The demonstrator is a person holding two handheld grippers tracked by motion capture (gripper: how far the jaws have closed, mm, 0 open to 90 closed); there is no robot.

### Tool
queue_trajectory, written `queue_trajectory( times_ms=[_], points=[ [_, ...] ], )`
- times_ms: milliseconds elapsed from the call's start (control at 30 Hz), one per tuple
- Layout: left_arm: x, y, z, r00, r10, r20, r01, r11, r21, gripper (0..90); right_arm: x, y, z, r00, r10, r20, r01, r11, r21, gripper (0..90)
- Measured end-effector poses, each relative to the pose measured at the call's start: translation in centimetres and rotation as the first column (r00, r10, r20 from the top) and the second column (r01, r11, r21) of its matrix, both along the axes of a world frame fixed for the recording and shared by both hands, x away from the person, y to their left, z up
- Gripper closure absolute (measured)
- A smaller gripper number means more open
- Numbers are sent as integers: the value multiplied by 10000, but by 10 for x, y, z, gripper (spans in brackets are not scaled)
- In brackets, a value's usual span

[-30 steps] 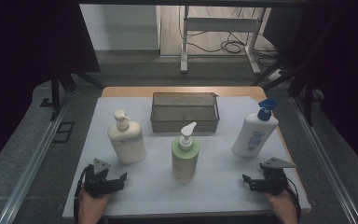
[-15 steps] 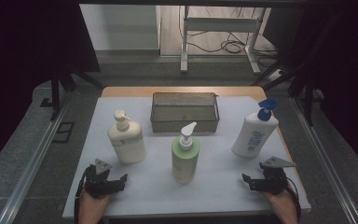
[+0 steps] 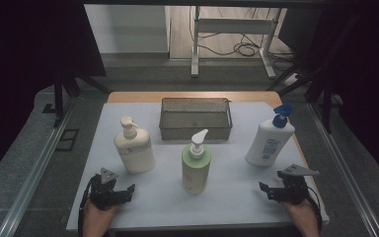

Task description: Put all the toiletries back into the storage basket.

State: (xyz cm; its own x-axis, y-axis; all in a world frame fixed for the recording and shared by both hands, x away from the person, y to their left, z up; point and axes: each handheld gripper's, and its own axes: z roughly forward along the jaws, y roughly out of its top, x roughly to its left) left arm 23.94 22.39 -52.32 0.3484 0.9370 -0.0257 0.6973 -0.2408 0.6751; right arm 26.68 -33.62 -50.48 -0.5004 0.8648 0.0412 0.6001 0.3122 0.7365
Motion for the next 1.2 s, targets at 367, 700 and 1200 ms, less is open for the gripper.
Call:
queue_trajectory(
  times_ms=[367, 700, 1200],
  points=[
    [0, 0, 0, 10000, -3, 9, 3, 10000, -6, 118, 3, -7, 8, 9998, -166, 84, 165, 9999, 29, 130],
    [0, 0, 0, 10000, -5, 15, 5, 10000, 22, 118, 7, -13, 15, 9998, -205, -3, 206, 9998, 33, 130],
    [-1, 0, 0, 10000, 32, 35, -32, 10000, 34, 118, 15, -28, 23, 9992, -358, -166, 359, 9993, 50, 130]
  ],
)
